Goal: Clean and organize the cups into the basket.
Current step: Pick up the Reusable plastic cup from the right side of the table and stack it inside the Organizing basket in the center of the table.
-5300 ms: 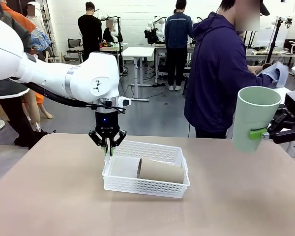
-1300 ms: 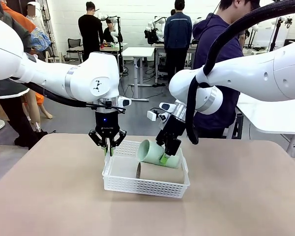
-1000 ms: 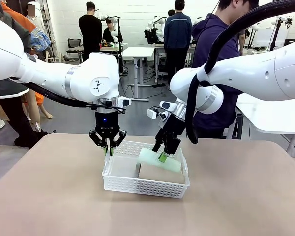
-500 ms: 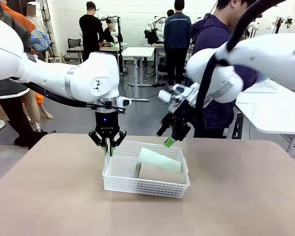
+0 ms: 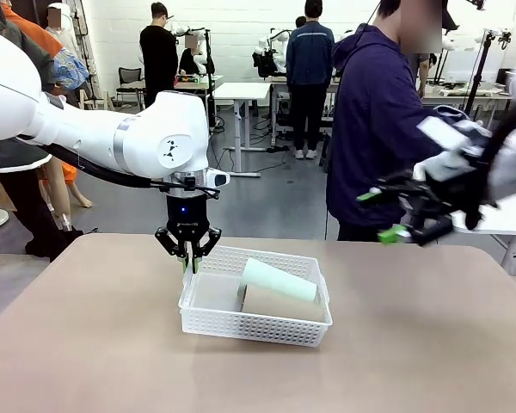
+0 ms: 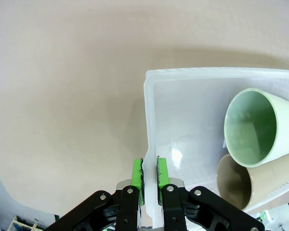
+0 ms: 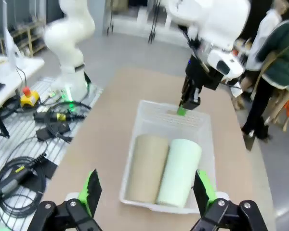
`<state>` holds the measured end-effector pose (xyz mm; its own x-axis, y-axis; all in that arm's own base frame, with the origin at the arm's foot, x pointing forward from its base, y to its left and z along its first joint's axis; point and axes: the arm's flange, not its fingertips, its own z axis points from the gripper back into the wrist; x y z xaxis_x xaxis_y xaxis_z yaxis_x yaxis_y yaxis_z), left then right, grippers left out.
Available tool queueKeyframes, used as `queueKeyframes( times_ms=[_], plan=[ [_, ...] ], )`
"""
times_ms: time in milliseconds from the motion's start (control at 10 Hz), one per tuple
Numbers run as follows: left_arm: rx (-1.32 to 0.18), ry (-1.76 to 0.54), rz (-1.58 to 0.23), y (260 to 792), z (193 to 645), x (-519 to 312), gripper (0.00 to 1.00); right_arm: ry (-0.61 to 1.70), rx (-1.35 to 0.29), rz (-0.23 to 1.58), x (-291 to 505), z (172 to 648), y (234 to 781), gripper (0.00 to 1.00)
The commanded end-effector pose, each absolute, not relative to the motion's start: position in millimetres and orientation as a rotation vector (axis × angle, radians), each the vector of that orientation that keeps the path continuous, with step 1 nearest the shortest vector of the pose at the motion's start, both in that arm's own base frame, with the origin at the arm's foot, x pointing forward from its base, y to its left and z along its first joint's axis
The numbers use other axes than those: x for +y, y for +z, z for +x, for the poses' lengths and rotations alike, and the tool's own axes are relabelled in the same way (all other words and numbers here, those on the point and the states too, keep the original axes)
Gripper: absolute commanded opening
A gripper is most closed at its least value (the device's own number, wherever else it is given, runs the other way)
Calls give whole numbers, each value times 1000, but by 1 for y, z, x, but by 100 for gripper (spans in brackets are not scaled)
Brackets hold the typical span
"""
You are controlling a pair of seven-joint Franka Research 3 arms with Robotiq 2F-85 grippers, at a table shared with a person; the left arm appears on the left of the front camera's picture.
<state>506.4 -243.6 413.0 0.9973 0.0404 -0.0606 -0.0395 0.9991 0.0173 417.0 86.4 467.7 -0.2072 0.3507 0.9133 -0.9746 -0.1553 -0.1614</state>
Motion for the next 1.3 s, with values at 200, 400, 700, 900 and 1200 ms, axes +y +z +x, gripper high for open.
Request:
queueKeyframes(
  times_ms=[200, 400, 700, 900, 1200],
  plan=[
    [57, 51, 16, 413, 505, -245, 0, 1354, -1115, 1043, -2, 396, 407, 100],
    [57, 51, 16, 413, 505, -245, 0, 1293, -1118, 1024, -29, 402, 385, 100],
    [57, 51, 16, 413, 505, -245, 0, 1228, -1087, 982, -63, 419, 356, 100],
    [57, 51, 16, 413, 505, -245, 0, 1204, -1061, 943, -85, 431, 337, 100],
    [57, 51, 16, 413, 505, -245, 0, 1130, -1094, 920, -116, 433, 315, 100]
  ],
)
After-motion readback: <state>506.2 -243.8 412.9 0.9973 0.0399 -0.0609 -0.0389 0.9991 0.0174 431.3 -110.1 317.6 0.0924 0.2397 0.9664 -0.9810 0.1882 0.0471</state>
